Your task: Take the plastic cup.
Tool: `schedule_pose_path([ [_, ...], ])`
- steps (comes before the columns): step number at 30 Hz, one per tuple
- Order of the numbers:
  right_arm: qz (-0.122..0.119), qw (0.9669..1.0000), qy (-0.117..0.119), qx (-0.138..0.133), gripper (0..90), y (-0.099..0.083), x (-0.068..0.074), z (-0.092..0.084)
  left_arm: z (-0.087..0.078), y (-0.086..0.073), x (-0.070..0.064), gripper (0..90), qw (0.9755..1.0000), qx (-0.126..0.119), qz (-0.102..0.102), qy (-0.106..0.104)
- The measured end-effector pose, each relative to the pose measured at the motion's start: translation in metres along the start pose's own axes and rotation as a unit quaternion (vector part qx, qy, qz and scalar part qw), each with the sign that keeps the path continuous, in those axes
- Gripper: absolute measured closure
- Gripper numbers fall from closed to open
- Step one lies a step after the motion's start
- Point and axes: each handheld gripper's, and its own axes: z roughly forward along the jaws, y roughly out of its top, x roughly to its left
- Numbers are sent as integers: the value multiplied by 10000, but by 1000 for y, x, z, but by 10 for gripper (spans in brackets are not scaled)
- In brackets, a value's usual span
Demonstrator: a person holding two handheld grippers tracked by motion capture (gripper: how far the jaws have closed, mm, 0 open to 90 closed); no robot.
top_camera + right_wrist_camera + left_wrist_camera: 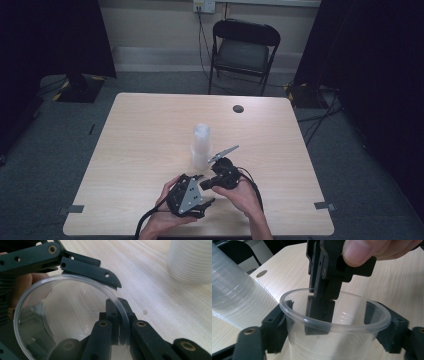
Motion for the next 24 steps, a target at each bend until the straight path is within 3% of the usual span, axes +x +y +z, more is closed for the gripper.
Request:
schedule_pose_path([
  [11,8,9997,-87,-230,845,-1,2,-4,-3,-1,2,276,9996,-209,-164,99],
  [14,35,9994,-147,-296,797,-1,3,-5,-3,-2,5,276,9988,-294,-377,80],
  [24,83,9974,-192,-696,755,-5,4,-12,-6,-8,7,277,9972,-388,-635,115],
])
